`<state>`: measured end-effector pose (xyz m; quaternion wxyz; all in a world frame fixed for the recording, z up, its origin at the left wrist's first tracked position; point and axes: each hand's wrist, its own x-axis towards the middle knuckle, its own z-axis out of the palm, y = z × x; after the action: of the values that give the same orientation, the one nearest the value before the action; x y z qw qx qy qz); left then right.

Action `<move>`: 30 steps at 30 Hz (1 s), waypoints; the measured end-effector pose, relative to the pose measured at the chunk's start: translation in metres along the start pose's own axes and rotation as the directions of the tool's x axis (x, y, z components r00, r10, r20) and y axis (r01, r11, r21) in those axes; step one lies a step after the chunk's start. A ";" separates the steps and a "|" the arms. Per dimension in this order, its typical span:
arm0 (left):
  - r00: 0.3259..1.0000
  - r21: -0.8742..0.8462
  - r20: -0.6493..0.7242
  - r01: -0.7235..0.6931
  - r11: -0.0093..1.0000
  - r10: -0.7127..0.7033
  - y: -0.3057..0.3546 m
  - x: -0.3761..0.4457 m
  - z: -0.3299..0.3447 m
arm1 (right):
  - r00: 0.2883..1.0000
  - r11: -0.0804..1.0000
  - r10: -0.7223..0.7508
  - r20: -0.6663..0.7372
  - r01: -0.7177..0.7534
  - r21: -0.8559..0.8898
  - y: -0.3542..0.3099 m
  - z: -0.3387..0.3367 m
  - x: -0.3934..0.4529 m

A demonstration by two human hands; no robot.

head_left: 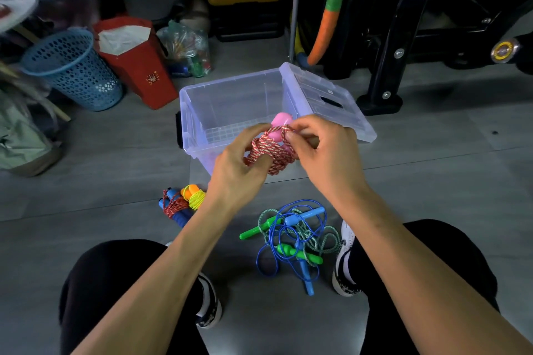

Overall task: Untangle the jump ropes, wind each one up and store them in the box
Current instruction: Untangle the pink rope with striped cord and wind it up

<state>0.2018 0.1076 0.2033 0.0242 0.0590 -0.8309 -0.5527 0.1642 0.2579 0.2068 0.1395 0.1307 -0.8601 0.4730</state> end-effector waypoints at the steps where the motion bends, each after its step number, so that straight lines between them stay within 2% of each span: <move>1: 1.000 -0.007 -0.008 -0.001 1.000 0.001 0.000 0.000 0.000 | 1.000 1.000 -0.008 -0.025 0.008 0.000 0.000 0.002 -0.001; 6: 0.998 -0.064 -0.052 -0.025 0.998 0.021 0.003 -0.003 0.003 | 0.959 0.929 -0.276 -0.061 0.250 -0.272 0.001 0.012 -0.004; 11: 0.992 -0.073 -0.128 -0.033 0.997 0.023 0.002 -0.003 -0.001 | 0.923 0.851 -0.375 0.085 0.379 -0.363 0.003 0.017 -0.009; 15: 0.991 -0.059 -0.135 -0.031 0.998 0.023 -0.003 -0.007 -0.005 | 0.939 0.881 -0.299 0.169 0.340 -0.329 0.000 0.020 -0.012; 19: 0.990 -0.021 -0.127 -0.057 0.998 0.054 -0.003 -0.009 -0.005 | 0.985 0.991 -0.012 0.171 0.034 -0.126 -0.006 0.020 -0.011; 20: 0.990 -0.013 -0.128 -0.059 0.998 0.057 -0.002 -0.010 -0.005 | 0.982 0.996 0.030 0.186 -0.013 -0.091 -0.006 0.019 -0.008; 22: 0.991 -0.035 -0.133 -0.032 0.999 0.027 0.000 -0.011 -0.005 | 0.977 0.996 0.030 0.212 -0.012 -0.083 -0.007 0.018 -0.006; 25: 0.991 -0.077 -0.132 -0.003 0.997 -0.007 0.003 -0.012 -0.004 | 0.978 0.986 0.006 0.210 0.029 -0.164 -0.010 0.015 -0.007; 28: 0.989 -0.045 -0.146 -0.003 0.999 -0.003 0.000 -0.010 -0.002 | 0.984 0.941 0.026 0.179 0.037 -0.336 -0.010 0.016 -0.011; 30: 0.988 -0.020 -0.154 -0.009 1.000 0.006 -0.002 -0.009 0.000 | 0.986 0.906 -0.013 0.167 0.082 -0.414 -0.009 0.018 -0.014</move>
<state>0.2110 0.1081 0.2020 0.0911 0.0983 -0.8209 -0.5551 0.1786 0.2394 0.2000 0.1062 0.1561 -0.9466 0.2614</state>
